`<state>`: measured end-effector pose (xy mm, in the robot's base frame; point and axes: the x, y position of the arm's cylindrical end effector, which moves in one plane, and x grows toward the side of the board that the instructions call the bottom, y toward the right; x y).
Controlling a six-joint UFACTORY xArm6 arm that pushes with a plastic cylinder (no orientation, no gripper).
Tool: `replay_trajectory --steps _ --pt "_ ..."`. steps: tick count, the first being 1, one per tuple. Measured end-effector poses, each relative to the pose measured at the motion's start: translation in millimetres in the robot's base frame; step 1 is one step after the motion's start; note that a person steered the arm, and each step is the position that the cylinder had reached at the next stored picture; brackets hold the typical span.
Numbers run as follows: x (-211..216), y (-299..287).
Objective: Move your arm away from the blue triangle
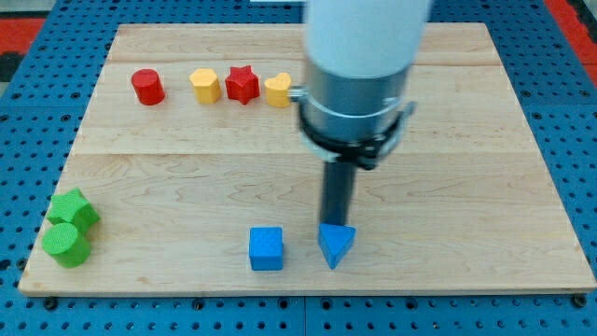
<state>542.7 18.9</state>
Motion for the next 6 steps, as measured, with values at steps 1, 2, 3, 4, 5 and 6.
replay_trajectory --steps 1,2,3,4,5,6 --pt "0 -7" --pt "-13 -4" --pt "-13 -4" --pt "-13 -7" --pt "-13 -5" --pt "-13 3"
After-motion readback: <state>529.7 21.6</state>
